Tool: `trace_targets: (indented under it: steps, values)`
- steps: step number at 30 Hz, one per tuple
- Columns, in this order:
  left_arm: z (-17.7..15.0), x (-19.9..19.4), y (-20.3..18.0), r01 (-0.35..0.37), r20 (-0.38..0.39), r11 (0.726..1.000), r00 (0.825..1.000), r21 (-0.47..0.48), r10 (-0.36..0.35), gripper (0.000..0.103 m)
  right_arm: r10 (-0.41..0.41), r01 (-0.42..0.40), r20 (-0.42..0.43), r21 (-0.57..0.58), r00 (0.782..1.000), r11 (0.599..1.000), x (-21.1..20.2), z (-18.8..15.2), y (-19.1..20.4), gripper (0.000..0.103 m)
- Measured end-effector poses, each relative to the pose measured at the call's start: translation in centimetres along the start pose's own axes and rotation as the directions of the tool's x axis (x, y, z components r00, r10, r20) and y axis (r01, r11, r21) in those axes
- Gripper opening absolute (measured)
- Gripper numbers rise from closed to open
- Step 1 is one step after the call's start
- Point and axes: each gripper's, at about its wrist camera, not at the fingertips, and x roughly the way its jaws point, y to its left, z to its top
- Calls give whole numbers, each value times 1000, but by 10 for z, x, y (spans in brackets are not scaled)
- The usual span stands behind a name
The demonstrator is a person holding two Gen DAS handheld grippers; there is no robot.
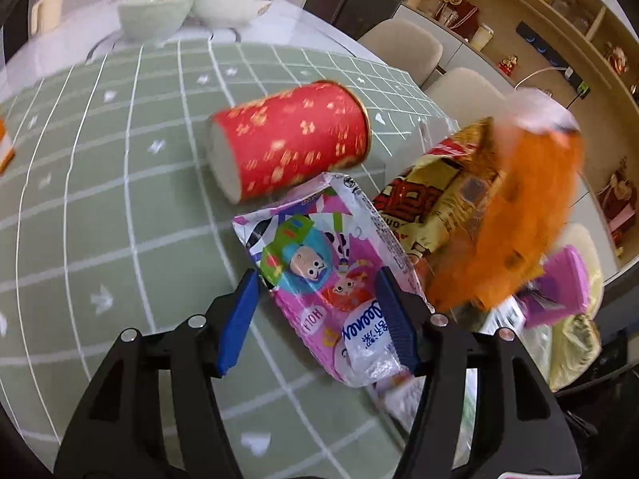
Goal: Collect trash
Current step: 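Grasp the pink candy wrapper with the left tool while the right tool grasps the yellow snack packet, then carry both wrappers to the yellow trash bag and open both tools inside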
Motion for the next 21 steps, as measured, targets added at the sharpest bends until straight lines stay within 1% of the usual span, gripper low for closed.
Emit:
trace_targets:
  steps: [2, 3, 4, 5, 7, 10, 15, 21]
  values:
    - [4, 4, -3, -2, 3, 1000, 1000, 29, 2, 54, -6, 6, -4, -19, 1000, 1000, 3, -1, 6, 7]
    - [5, 5, -3, -10, 3, 999, 1000, 43, 9, 34, -10, 10, -5, -31, 1000, 999, 3, -3, 8, 7]
    - [6, 6, -2, -25, -5, 999, 1000, 49, 25, 16, -11, 11, -4, -37, 1000, 999, 3, -4, 10, 7]
    - [6, 6, 1, -30, -23, 999, 999, 44, 31, 3, -11, 11, -2, -39, 1000, 999, 2, -6, 10, 7]
    - [5, -3, 6, -6, -17, 1000, 1000, 29, 6, 2, -12, 13, 11, -39, 1000, 999, -3, -6, 10, 7]
    - [2, -29, -1, 2, 26, 997, 1000, 74, -3, 2, -9, 10, 37, -33, 999, 999, -12, -1, 9, 7]
    - [-1, -76, -15, 62, 72, 990, 995, 127, -72, 2, -1, 3, 84, -31, 996, 1000, -31, 4, 9, 7]
    - [1, -121, -48, 86, 134, 972, 984, 218, -117, 2, -4, 11, 146, -48, 989, 999, -62, 15, 9, 7]
